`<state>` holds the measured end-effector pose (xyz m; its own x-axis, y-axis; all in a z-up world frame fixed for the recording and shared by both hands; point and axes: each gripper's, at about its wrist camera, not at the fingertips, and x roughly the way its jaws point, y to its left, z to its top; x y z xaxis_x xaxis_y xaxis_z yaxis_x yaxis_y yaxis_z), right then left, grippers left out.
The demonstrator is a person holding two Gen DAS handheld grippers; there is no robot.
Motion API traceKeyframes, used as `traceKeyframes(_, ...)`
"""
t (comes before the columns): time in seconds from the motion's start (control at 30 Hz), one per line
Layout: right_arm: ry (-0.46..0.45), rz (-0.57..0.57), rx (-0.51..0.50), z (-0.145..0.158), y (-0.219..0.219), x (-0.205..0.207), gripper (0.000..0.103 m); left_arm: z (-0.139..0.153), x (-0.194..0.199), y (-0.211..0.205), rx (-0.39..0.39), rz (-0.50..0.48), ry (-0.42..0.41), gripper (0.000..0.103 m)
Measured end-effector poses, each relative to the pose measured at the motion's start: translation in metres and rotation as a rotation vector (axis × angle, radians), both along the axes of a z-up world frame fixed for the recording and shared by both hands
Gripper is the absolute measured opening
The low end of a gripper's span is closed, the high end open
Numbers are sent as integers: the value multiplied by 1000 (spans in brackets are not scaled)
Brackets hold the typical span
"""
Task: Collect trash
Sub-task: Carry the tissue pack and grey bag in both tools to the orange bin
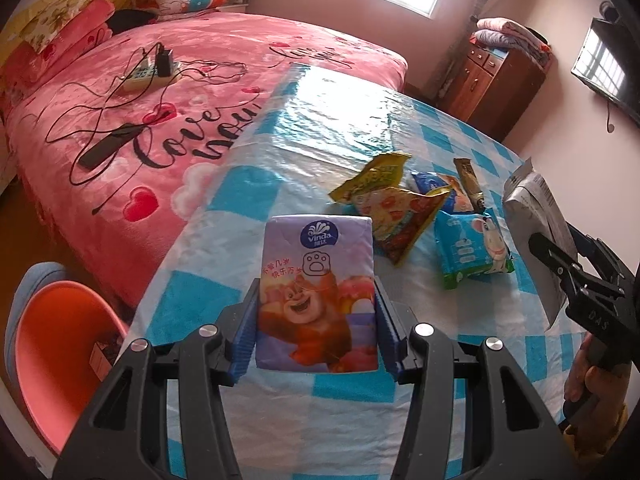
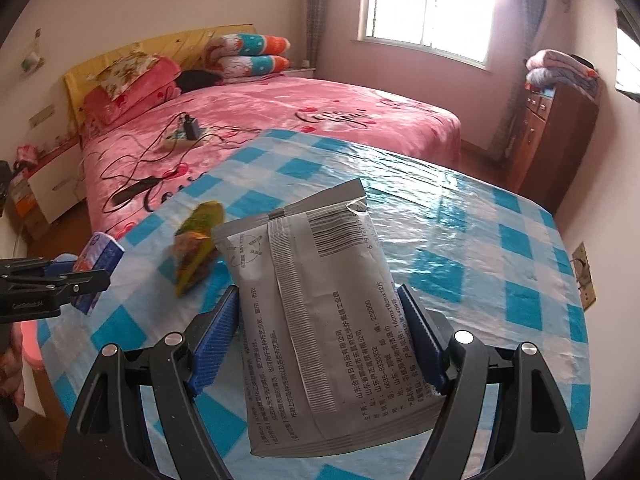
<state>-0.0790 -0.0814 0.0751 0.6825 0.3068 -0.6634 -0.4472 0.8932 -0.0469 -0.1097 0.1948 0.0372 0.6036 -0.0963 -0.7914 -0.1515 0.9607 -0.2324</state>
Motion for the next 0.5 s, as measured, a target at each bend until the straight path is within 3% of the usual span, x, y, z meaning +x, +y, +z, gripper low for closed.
traceKeyframes(0.5,25,153,-26,-2,76,-24,78,-10,-32,54,-24,77,-7,53)
